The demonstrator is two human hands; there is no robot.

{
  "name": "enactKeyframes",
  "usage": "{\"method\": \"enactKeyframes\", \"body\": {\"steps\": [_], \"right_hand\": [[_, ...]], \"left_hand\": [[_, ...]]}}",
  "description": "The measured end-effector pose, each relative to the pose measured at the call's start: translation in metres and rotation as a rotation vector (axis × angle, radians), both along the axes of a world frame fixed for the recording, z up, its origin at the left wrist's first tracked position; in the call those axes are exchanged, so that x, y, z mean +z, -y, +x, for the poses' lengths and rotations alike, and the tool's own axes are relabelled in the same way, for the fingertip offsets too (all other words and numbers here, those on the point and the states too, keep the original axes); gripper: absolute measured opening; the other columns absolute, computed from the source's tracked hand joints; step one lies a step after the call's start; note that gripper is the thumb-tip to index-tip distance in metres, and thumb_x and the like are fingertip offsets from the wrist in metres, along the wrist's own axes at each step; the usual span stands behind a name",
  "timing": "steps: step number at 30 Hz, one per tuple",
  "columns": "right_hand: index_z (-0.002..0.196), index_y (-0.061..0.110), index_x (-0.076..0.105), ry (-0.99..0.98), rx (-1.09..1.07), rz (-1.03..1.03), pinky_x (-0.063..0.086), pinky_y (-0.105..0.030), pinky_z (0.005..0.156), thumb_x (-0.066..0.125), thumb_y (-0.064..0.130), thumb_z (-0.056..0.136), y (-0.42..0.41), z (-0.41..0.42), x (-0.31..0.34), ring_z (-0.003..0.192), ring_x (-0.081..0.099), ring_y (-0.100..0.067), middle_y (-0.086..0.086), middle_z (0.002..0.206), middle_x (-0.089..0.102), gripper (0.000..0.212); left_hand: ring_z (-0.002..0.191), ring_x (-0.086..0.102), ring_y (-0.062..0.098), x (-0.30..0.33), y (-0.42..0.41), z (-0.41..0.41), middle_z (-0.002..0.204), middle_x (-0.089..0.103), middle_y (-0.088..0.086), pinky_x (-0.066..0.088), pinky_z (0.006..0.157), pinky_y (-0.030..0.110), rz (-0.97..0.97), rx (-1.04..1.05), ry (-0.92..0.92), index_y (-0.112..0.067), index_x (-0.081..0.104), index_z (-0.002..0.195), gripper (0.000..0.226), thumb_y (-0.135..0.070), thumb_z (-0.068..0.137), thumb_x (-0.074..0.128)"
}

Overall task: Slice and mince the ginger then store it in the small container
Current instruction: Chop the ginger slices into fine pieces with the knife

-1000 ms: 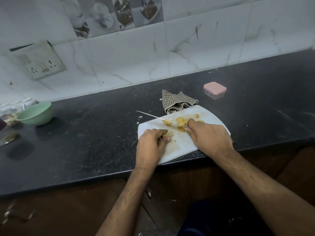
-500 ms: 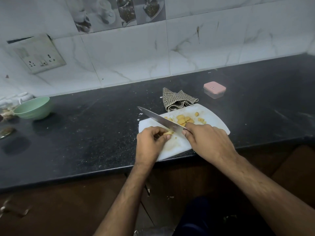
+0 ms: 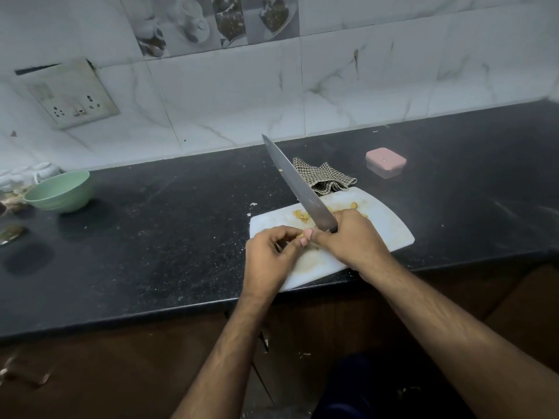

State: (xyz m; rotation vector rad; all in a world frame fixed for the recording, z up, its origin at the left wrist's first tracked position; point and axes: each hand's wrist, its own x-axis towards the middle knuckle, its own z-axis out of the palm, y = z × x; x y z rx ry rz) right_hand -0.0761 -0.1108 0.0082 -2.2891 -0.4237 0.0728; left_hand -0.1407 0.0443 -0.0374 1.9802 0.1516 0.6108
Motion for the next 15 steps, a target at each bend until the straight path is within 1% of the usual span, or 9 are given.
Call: {"method": "enactKeyframes", "body": {"steps": [2,4,7,9,11,12,14,15], "right_hand": [[0.071,0.019,0.061,-0.065,0.014,0.059,0.042,-0.032,0.059,0.078,0.052,0.078,-0.005,0.001,0.000,0.065,0.060,-0.015,0.007,0.063,0.058,0.037],[0.071,0.018,0.063,-0.098,0.017,0.090,0.044,-0.034,0.062,0.080,0.047,0.076,-0.008,0.001,-0.001,0.066,0.060,-0.015,0.007,0.063,0.060,0.034],[0.076,0.018,0.071,-0.123,0.015,0.164,0.054,-0.041,0.069,0.080,0.039,0.075,-0.010,0.004,-0.005,0.075,0.068,-0.020,0.001,0.071,0.070,0.023],[0.078,0.020,0.072,-0.116,0.002,0.188,0.056,-0.045,0.072,0.078,0.037,0.077,-0.009,0.006,-0.006,0.077,0.070,-0.022,0.000,0.074,0.072,0.019],[0.078,0.020,0.072,-0.101,-0.005,0.184,0.055,-0.043,0.069,0.077,0.037,0.080,-0.007,0.009,-0.006,0.074,0.069,-0.021,0.002,0.070,0.069,0.018],[0.078,0.020,0.071,-0.093,-0.003,0.168,0.053,-0.041,0.066,0.077,0.037,0.082,-0.006,0.010,-0.005,0.071,0.067,-0.020,0.003,0.068,0.067,0.019],[0.077,0.020,0.069,-0.082,0.002,0.118,0.048,-0.036,0.062,0.076,0.038,0.084,-0.005,0.011,-0.002,0.066,0.062,-0.016,0.005,0.065,0.063,0.021],[0.078,0.020,0.069,-0.077,0.005,0.096,0.046,-0.035,0.061,0.076,0.039,0.084,-0.004,0.011,-0.001,0.065,0.061,-0.014,0.005,0.066,0.063,0.022]], "left_hand": [[0.088,0.072,0.004,0.000,-0.001,-0.001,0.088,0.077,-0.019,0.058,0.082,0.031,-0.010,0.000,0.016,-0.026,0.082,0.094,0.007,-0.021,0.090,0.078],[0.089,0.072,0.002,-0.001,-0.001,-0.001,0.089,0.077,-0.020,0.057,0.082,0.029,-0.010,0.002,0.027,-0.026,0.082,0.095,0.009,-0.020,0.089,0.078],[0.082,0.067,0.000,-0.005,-0.003,0.001,0.091,0.077,-0.020,0.050,0.074,0.021,0.014,0.011,0.009,-0.029,0.082,0.097,0.013,-0.022,0.086,0.081],[0.076,0.062,-0.002,-0.005,-0.006,0.002,0.093,0.078,-0.016,0.047,0.071,0.019,-0.015,-0.039,-0.013,-0.029,0.082,0.101,0.014,-0.026,0.087,0.081],[0.078,0.065,0.000,-0.001,-0.009,0.003,0.096,0.079,-0.011,0.048,0.072,0.020,-0.107,-0.117,-0.023,-0.024,0.081,0.104,0.013,-0.028,0.093,0.075],[0.078,0.066,0.000,0.002,-0.010,0.004,0.095,0.079,-0.008,0.049,0.071,0.018,-0.148,-0.134,-0.027,-0.020,0.081,0.103,0.012,-0.024,0.096,0.072],[0.070,0.064,-0.004,0.008,-0.014,0.009,0.090,0.079,-0.004,0.046,0.061,0.012,-0.175,-0.137,-0.055,-0.010,0.080,0.103,0.012,-0.015,0.097,0.070],[0.068,0.064,-0.004,0.011,-0.015,0.013,0.089,0.079,-0.004,0.046,0.058,0.013,-0.170,-0.141,-0.083,-0.010,0.080,0.104,0.012,-0.014,0.096,0.071]]}}
